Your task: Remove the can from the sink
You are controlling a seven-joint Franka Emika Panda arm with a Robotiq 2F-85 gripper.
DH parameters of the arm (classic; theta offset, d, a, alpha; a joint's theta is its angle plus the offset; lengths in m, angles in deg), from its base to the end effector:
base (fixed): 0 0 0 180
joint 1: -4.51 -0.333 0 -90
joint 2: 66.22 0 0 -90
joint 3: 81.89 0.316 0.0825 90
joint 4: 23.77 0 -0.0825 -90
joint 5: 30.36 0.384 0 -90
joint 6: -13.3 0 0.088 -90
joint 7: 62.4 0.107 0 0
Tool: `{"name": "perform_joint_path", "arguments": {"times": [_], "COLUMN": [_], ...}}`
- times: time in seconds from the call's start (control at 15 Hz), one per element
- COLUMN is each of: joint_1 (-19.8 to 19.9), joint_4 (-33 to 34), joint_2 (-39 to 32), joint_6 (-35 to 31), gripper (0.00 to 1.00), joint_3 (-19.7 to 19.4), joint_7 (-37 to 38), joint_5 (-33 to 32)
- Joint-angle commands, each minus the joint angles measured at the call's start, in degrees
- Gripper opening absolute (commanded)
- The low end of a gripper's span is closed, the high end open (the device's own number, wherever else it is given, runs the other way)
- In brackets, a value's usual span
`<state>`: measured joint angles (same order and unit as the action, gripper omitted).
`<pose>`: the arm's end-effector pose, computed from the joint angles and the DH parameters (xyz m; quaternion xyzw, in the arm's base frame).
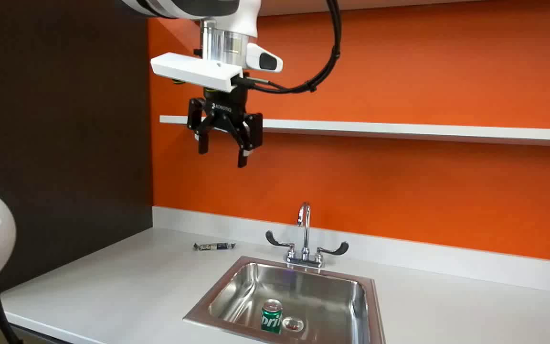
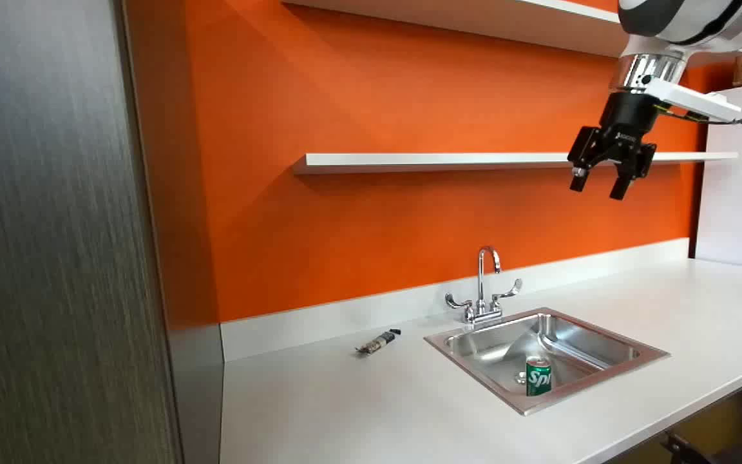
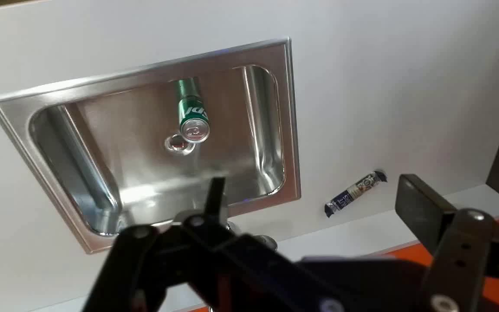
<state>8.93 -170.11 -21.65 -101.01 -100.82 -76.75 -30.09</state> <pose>0.3138 -0.1482 0.5187 -0.9877 0.0445 -0.1234 0.0851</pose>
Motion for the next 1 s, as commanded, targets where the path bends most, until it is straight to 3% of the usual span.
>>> {"name": "perform_joint_path", "arguments": {"times": [0.0, 0.27, 0.93], "joint_1": [1.2, 1.2, 3.4], "joint_4": [0.1, 0.1, 0.2], "joint_2": [-0.4, -0.4, -19.2], "joint_6": [0.1, 0.1, -13.9], "gripper": [1.0, 1.0, 1.0], "joint_3": [1.0, 0.9, -0.8], "joint_7": [-0.8, -0.8, -1.4], "joint_5": [0.9, 0.9, 0.1]}}
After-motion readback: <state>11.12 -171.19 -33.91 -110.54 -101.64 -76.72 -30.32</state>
